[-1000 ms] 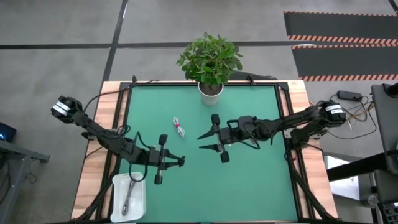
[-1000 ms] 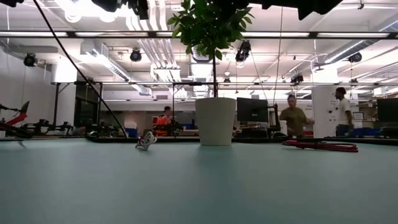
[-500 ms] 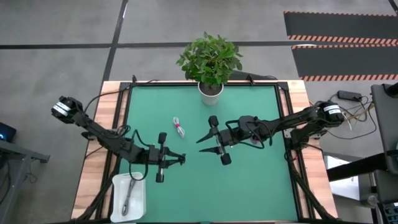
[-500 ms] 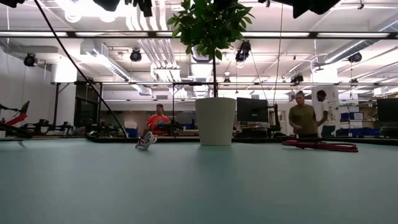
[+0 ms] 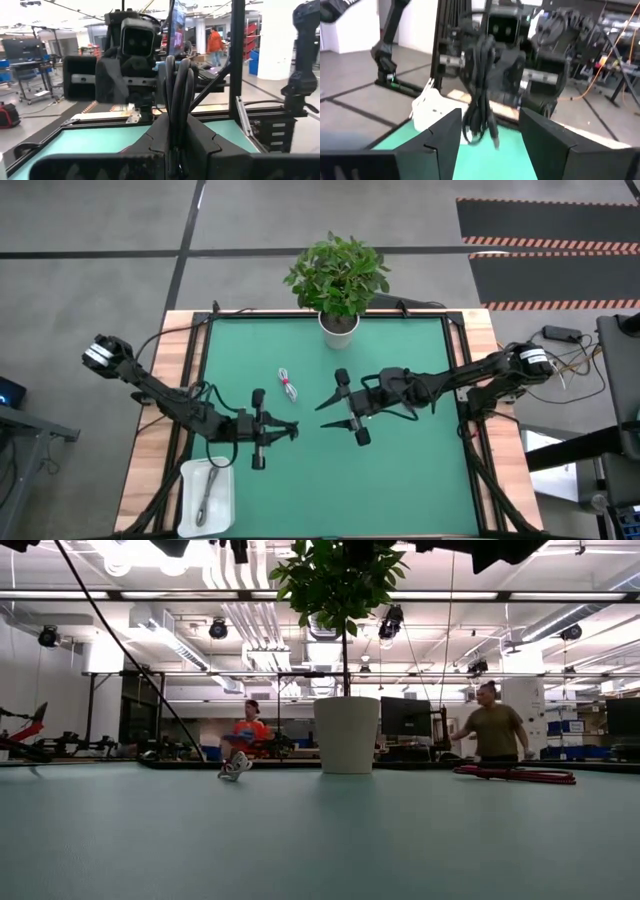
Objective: Pick and place USB-C Cables
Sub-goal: Put the black charger cable into the bin
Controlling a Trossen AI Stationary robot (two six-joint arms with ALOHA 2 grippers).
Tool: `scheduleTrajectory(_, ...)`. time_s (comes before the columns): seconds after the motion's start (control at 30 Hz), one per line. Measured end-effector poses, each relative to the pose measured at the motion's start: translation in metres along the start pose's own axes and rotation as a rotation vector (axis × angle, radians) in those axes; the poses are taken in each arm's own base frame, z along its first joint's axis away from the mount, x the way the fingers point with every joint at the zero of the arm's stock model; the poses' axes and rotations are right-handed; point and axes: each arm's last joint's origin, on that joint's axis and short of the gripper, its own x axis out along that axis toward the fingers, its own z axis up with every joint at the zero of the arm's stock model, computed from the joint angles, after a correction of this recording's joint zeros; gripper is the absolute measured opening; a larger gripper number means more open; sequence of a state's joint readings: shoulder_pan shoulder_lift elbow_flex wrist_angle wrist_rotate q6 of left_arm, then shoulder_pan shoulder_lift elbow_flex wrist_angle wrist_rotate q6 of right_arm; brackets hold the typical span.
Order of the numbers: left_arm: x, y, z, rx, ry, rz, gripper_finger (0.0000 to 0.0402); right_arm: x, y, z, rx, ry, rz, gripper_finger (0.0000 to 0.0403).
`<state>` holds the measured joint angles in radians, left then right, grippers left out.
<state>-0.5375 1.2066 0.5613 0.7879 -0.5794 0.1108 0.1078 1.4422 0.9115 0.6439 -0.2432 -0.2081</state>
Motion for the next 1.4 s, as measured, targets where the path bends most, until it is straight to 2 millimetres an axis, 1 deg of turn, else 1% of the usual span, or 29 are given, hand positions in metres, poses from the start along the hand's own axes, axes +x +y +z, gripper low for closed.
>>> scheduleTrajectory(0.13, 0.001, 0.002, 0.0, 0.0, 0.004, 0.04, 0.0019, 0.003, 0.0, 0.001, 0.001, -0.057, -0.012, 0.0208)
scheduleTrajectory(0.23, 0.001, 0.002, 0.0, 0.001, 0.006, 0.044, 0.0019, 0.01, 0.0, -0.005, 0.015, -0.092, -0.022, 0.0216)
scheduleTrajectory(0.37, 0.001, 0.002, 0.0, -0.001, 0.003, 0.048, 0.0019, 0.016, 0.001, -0.02, 0.024, -0.06, -0.02, 0.0219)
scheduleTrajectory(0.43, 0.001, 0.003, 0.001, -0.016, 0.002, 0.081, 0.0019, 0.018, -0.001, -0.026, 0.029, -0.038, -0.041, 0.0219)
scheduleTrajectory(0.5, 0.001, 0.004, 0.003, -0.072, -0.001, 0.144, 0.0019, 0.018, -0.003, -0.028, 0.021, -0.019, -0.073, 0.0219)
scheduleTrajectory(0.6, 0.002, 0.006, 0.002, -0.145, 0.025, 0.221, 0.0019, 0.015, -0.007, -0.027, -0.003, 0.006, -0.112, 0.0219)
scheduleTrajectory(0.77, 0.005, 0.003, -0.003, -0.269, 0.129, 0.262, 0.0019, 0.006, -0.011, -0.016, -0.022, 0.031, -0.12, 0.0219)
scheduleTrajectory(0.97, 0.007, 0.002, 0.001, -0.422, 0.314, 0.358, 0.0019, -0.003, -0.012, -0.009, -0.042, 0.091, -0.128, 0.0219)
scheduleTrajectory(1.1, 0.003, 0.003, 0.003, -0.574, 0.481, 0.461, 0.0019, -0.006, -0.013, -0.007, -0.041, 0.115, -0.125, 0.0219)
scheduleTrajectory(1.27, -0.004, 0.002, 0.002, -0.788, 0.767, 0.574, 0.0019, -0.007, -0.012, -0.007, -0.045, 0.132, -0.121, 0.0219)
scheduleTrajectory(1.4, -0.007, -0.008, 0.001, -0.954, 1.051, 0.644, 0.0019, -0.007, -0.012, -0.009, -0.041, 0.15, -0.117, 0.0219)
